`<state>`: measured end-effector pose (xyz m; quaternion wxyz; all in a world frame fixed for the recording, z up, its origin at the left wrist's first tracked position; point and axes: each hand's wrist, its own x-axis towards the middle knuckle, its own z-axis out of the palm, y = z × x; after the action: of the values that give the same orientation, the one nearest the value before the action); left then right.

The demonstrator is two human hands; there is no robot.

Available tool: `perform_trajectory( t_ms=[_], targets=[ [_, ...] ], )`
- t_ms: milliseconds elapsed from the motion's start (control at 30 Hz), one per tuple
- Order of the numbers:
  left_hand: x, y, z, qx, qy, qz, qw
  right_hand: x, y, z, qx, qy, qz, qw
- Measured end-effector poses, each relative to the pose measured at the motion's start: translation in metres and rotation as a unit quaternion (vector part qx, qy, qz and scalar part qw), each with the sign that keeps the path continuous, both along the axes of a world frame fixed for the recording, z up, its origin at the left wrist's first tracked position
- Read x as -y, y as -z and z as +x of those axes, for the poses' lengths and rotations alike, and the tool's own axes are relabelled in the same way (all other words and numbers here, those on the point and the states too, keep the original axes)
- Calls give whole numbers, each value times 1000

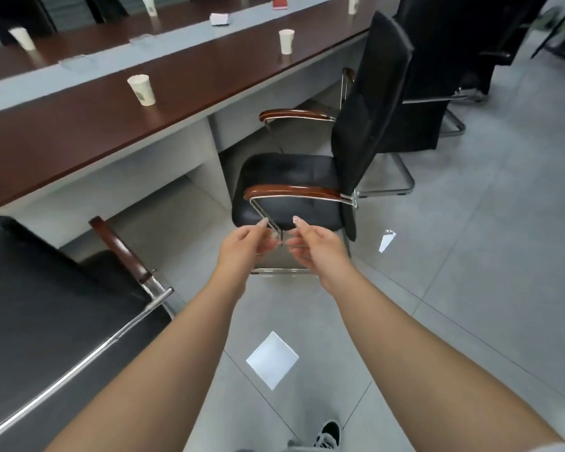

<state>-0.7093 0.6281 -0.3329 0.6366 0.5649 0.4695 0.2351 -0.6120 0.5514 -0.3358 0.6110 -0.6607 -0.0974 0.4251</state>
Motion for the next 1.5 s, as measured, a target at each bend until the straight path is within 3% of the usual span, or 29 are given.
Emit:
perform_trajectory(
  t_ms=[300,633,800,1100,1267,1500],
  targets=[
    [-38,29,82,-53,49,-5,997,-36,30,78,-11,-15,-60,998],
    [-173,92,166,-69,1,-139,988,-155,70,171,-20,-8,-145,989],
    [-233,121,191,-95,-31,-210,973,-217,89,208,31,-68,-212,975],
    [-274,169,204,-113,-79,-294,946,-288,127,238,80,-160,-244,953],
    [-276,183,221,-121,-129,-332,927,-312,148,265,142,-270,-268,914],
    [-270,199,261,-126,-218,-349,902,-337,177,299,156,-395,-255,868]
  ],
)
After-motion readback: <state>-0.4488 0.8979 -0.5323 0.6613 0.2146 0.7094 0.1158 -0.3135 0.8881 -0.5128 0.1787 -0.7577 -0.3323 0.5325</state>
